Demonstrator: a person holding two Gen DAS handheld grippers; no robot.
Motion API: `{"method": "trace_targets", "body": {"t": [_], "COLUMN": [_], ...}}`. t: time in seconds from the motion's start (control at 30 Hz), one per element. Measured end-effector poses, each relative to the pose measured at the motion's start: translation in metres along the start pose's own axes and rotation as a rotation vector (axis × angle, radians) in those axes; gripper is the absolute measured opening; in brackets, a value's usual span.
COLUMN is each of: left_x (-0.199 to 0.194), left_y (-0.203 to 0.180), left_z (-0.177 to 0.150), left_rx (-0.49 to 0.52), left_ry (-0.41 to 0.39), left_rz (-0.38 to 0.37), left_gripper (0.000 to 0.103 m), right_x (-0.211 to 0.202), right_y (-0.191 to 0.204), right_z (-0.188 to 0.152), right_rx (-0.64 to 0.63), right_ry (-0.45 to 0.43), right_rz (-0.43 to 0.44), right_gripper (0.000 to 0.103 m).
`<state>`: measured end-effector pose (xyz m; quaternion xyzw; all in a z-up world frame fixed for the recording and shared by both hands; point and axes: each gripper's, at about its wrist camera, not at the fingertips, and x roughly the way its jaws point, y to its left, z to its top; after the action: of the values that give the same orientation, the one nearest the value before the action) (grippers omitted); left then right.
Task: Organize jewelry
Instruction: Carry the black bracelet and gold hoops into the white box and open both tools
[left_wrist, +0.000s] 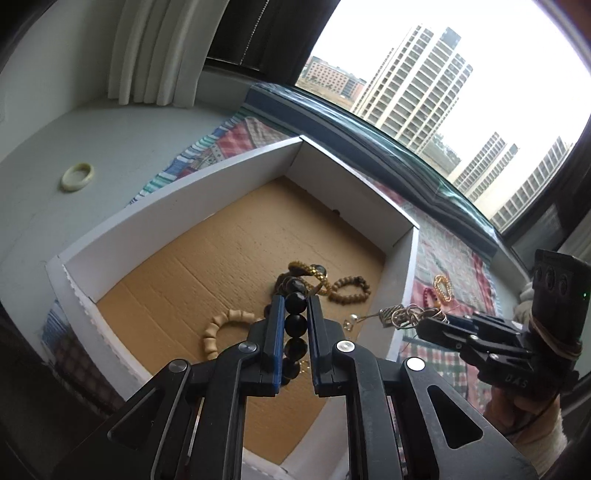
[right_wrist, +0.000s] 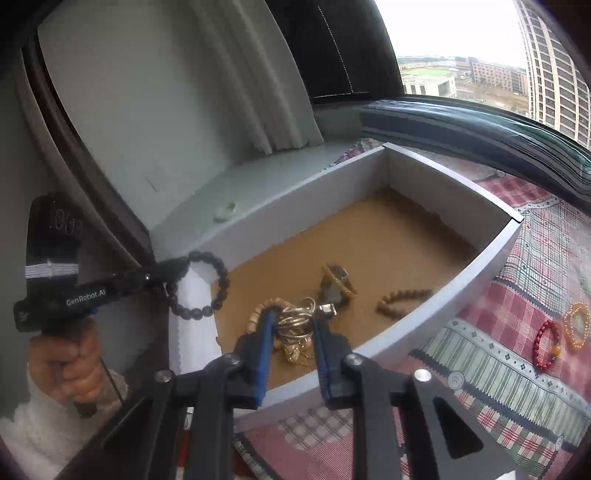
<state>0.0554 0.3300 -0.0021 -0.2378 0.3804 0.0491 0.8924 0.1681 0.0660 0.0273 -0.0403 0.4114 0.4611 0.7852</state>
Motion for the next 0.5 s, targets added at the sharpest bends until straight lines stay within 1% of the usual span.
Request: {"method": "trace_targets", "body": {"t": [0.13, 0.2, 0.23, 0.27, 0.3, 0.33, 0.37, 0.4, 0.5], "left_x": [0.041, 0.052, 0.054, 0.055, 0.054, 0.050, 0.045, 0.038, 0.026], "left_y": [0.015, 0.015, 0.015, 0.015, 0.014, 0.013, 0.011, 0.006, -0.011], "left_z": [0.004, 0.004, 0.003, 0.001, -0.001, -0.004, -0.007, -0.011, -0.021], "left_rx": [-0.011, 0.006, 0.012, 0.015, 0.017, 0.018, 0.024, 0.038, 0.086], "left_ry": [0.044, 0.056, 0.061, 0.064, 0.065, 0.059, 0.042, 0.019, -0.016], "left_rz": [0.067, 0.124, 0.155, 0.172, 0.178, 0.181, 0.187, 0.190, 0.202], "left_gripper": [0.010, 0.011, 0.016, 0.032, 0.045, 0.072, 0.086, 0.088, 0.088], "right_x": [0.047, 0.061, 0.064, 0.065, 0.064, 0.063, 0.059, 0.054, 0.033], "right_y": [0.003, 0.006, 0.007, 0.007, 0.007, 0.007, 0.005, 0.004, 0.003], "right_z": [0.001, -0.002, -0.004, -0.006, -0.007, -0.008, -0.010, -0.011, -0.018], "right_rx": [-0.007, -0.015, -0.016, -0.012, -0.005, 0.003, 0.008, 0.009, -0.010], "right_ry": [0.086, 0.094, 0.087, 0.079, 0.077, 0.076, 0.069, 0.053, 0.011], "right_rz": [-0.032, -0.059, -0.078, -0.092, -0.100, -0.102, -0.100, -0.099, -0.130], "right_gripper": [0.021, 0.023, 0.023, 0.024, 0.036, 0.058, 0.065, 0.070, 0.070]}}
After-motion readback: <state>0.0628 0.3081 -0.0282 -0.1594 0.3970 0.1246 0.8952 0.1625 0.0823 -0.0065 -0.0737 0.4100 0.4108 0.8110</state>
